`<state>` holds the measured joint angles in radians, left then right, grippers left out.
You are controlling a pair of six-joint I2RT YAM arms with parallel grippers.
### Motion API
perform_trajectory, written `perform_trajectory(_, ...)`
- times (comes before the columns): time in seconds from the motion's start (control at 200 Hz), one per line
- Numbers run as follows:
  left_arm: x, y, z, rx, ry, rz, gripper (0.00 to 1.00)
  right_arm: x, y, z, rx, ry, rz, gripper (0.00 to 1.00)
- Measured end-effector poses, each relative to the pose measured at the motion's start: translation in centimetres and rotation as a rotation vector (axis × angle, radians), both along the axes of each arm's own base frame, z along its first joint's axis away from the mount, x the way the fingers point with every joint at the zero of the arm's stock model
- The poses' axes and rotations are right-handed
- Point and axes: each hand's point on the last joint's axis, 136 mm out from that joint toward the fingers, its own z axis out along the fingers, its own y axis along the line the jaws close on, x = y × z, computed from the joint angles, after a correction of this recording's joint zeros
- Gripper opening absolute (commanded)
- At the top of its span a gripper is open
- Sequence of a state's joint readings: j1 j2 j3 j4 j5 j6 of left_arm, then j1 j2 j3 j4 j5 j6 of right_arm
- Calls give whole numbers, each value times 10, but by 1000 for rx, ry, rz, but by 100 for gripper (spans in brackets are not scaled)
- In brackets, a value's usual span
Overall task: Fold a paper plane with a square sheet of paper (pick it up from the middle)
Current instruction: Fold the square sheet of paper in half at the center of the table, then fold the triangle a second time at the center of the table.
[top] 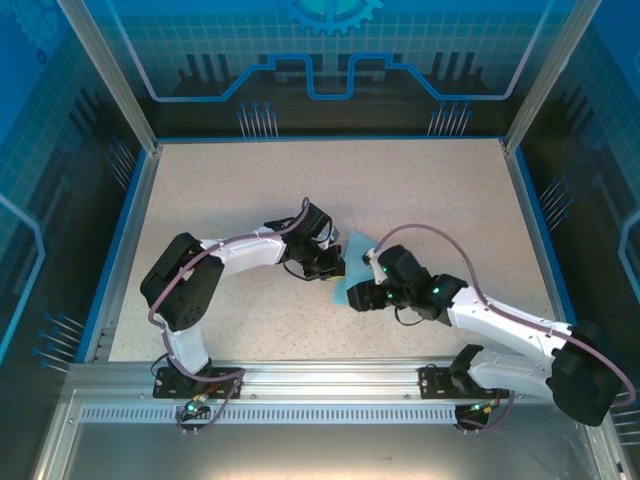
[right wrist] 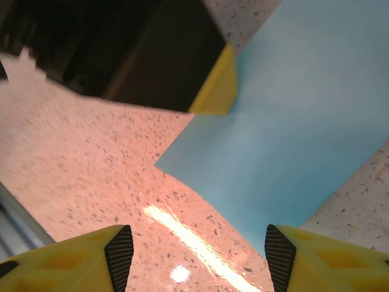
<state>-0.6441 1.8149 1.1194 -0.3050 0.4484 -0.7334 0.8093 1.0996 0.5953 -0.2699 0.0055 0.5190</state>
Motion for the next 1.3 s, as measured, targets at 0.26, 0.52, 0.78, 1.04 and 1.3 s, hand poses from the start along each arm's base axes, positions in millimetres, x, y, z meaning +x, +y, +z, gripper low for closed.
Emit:
perform_trajectory(0.26,1,-1,1,-1,6,7,0,2,26,-18,-271,-153,101,64)
perform_trajectory(0.52,2,-2,3,-2,5,7,0,19,58,-17,-411,-234,104,63)
perform_trajectory(0.78,1,0,1,14,16,10,1,23,44,-20,-526,-252,43,56)
perform_trajectory(1.04,1,1,1,16,16,10,2,24,41,-20,-539,-254,21,42)
perform_trajectory(1.3,1,1,0,18,18,11,2,24,39,-21,-541,-247,3,23)
